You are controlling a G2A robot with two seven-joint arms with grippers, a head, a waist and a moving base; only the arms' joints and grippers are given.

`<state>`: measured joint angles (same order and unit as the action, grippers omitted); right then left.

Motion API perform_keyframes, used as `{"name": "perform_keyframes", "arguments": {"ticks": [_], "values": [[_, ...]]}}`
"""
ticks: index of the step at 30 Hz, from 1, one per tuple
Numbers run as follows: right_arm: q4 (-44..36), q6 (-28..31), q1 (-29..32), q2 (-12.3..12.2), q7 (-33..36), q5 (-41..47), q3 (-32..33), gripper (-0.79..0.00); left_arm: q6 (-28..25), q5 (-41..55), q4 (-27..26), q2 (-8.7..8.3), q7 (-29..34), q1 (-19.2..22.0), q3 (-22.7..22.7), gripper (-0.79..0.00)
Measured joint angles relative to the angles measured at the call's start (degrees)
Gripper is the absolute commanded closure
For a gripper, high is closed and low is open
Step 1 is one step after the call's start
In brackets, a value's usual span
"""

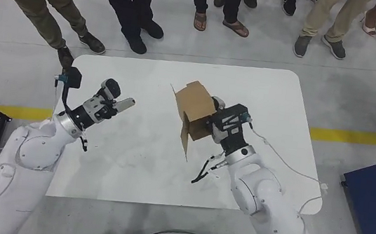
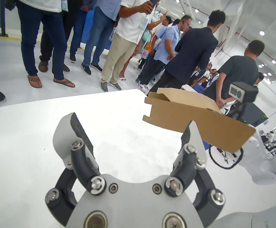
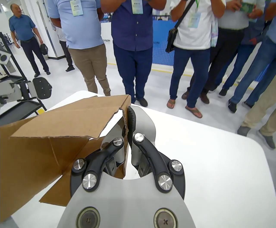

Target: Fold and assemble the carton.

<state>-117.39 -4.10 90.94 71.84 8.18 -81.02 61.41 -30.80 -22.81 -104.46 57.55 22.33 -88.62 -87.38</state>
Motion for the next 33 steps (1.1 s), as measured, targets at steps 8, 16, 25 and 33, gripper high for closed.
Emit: {"name": "perform_keyframes", "arguments": {"ticks": [8, 16, 25, 33], "values": [[1.2, 0.3, 1.4, -0.2, -7.4, -9.8, -1.8, 0.0, 4.5, -4.4, -1.0, 0.95, 0.8, 5.1, 7.9, -0.785], [1.3, 2.4, 2.7, -0.6, -8.9, -17.3, -1.7, 0.0, 6.2, -9.5, -0.1, 1.33, 2.7, 7.0, 11.7, -0.785], [0.7, 2.6, 3.0, -0.7, -9.2, -19.6, -1.3, 0.0, 7.1, -4.7, 1.3, 1.3, -1.4, 4.8, 8.4, -0.785], [5.1, 3.4, 1.3, 0.0, -15.9, -12.0, -1.6, 0.0, 7.4, -3.3, 1.9, 1.19, -2.0, 4.1, 6.8, -0.785]]}}
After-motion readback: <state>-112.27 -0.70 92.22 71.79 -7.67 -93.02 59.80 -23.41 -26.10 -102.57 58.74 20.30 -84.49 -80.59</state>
